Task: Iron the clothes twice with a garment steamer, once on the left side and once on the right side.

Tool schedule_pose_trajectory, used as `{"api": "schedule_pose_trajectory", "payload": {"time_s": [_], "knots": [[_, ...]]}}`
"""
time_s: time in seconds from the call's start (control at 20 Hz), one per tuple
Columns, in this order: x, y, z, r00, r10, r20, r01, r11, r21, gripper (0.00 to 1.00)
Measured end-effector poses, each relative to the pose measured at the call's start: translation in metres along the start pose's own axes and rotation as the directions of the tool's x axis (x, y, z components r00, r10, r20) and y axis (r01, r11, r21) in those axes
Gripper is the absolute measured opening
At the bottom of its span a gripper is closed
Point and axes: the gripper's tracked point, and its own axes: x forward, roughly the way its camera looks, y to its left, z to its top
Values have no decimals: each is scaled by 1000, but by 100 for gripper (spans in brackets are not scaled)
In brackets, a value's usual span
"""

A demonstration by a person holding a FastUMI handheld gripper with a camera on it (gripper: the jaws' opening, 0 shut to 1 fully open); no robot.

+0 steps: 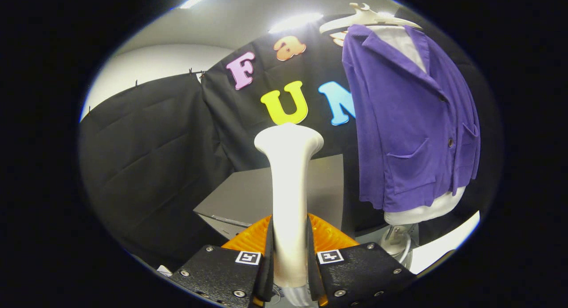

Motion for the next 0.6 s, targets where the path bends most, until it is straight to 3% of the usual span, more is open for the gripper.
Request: {"api": "schedule_pose_trajectory", "payload": {"time_s": [0.35, 0.6], "knots": [[-61, -25, -32, 996, -29, 82, 27, 999, 29, 32], [-87, -37, -12, 987, -31, 161, 30, 999, 9, 32]]}}
